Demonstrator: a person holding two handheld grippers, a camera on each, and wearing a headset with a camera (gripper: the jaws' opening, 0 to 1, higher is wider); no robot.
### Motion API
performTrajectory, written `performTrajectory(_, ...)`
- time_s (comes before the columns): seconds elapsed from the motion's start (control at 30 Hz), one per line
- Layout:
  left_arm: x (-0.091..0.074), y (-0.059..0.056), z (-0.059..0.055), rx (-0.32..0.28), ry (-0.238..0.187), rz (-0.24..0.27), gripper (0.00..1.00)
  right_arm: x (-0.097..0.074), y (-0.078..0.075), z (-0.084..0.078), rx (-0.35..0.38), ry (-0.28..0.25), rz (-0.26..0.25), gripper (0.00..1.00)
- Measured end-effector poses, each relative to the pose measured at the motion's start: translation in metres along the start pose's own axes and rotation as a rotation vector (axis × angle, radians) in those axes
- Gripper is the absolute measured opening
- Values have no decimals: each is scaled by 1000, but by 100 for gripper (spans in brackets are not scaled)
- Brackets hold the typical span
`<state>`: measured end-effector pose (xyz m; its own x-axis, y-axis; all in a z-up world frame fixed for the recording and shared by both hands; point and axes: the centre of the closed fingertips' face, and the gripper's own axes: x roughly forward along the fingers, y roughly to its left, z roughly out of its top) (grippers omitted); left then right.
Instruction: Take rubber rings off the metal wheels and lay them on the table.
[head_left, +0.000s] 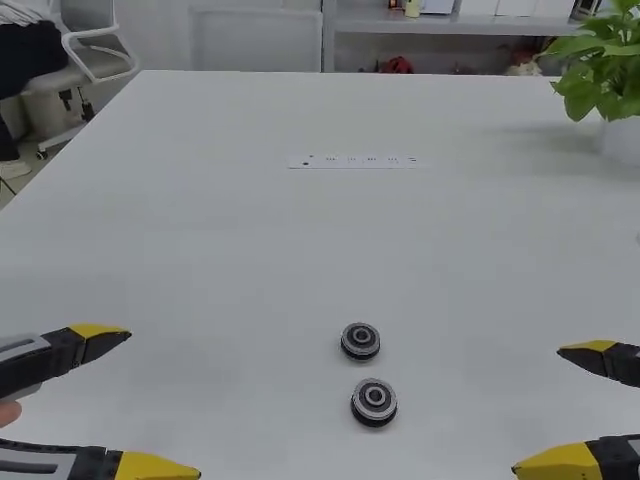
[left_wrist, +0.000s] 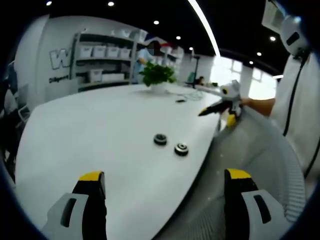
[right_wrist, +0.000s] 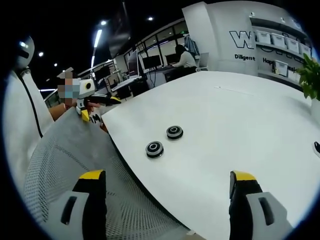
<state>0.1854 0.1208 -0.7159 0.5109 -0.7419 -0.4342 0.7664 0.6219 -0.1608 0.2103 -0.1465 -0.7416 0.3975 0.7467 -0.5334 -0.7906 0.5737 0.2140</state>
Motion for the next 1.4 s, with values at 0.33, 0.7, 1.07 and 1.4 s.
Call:
performTrajectory(0.33, -1, 1, 0, -8, 4, 9, 100, 5, 1, 3, -4, 1, 14, 100)
performTrajectory(0.7, 1, -1, 1, -7, 10, 5, 100, 7, 1, 1, 1, 5, 22, 99)
performTrajectory(1.07, 1, 0, 3, -4, 18, 6, 100, 9, 0, 1, 2, 8, 33, 99)
performTrajectory(1.4, 2, -1, 6, 1, 22, 6, 100, 12, 0, 2, 5, 4, 43, 98)
